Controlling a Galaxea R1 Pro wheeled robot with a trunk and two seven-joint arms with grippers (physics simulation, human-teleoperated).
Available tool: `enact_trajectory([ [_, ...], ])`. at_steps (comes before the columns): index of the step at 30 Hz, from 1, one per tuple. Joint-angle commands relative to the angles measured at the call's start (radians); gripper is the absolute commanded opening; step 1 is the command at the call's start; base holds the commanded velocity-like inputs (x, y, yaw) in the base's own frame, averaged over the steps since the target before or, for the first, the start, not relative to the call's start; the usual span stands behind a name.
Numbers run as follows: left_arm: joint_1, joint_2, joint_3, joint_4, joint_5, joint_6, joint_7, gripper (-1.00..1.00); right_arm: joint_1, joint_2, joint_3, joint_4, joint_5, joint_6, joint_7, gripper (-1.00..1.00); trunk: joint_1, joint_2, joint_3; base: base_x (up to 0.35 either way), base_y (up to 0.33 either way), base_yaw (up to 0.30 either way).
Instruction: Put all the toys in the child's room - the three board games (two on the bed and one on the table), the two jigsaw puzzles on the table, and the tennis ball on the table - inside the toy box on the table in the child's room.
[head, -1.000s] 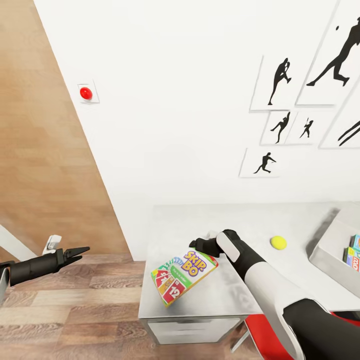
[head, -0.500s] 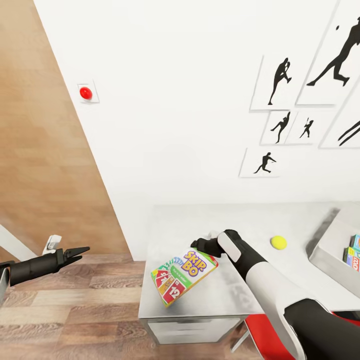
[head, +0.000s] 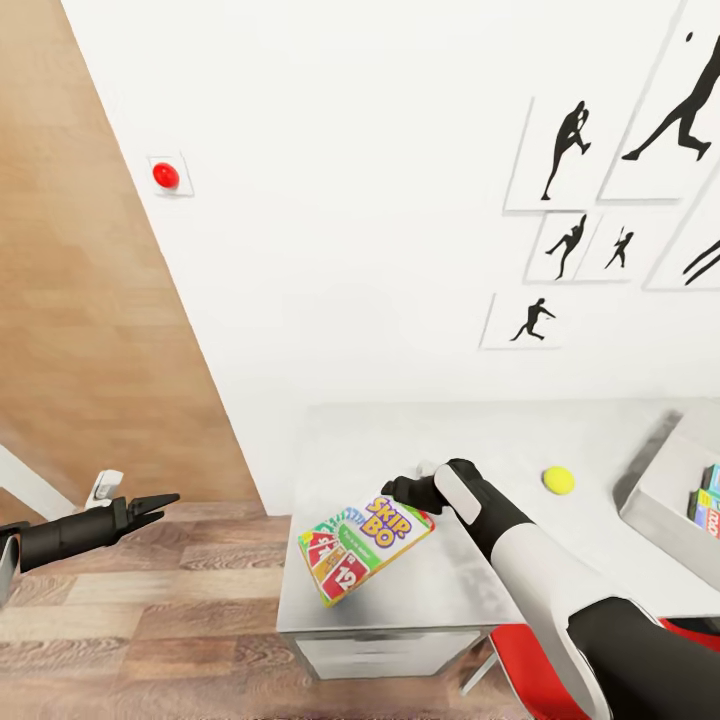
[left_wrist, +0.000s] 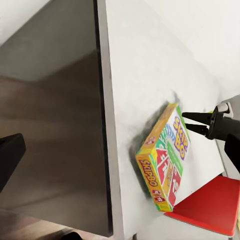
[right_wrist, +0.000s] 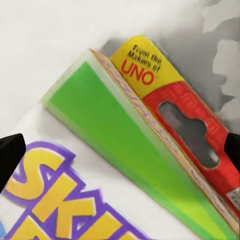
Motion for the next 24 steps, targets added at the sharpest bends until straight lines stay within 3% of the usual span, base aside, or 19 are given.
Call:
enact_trajectory([
  [1,-0.001,0.000,0.001,0.000,0.000,0.010,-0.004,1.00,0.000,-0.001,0.005,-0.001,-0.018,0.001,-0.009,1.00,0.001,-0.002,-0.003,0.000,0.000,0.000],
  [24,-0.001,0.000,0.001,0.000,0.000,0.010,-0.004,1.00,0.000,0.002,0.005,-0.001,-0.022,0.001,-0.008,1.00,0.001,-0.002,-0.005,-0.043,0.026,0.000],
])
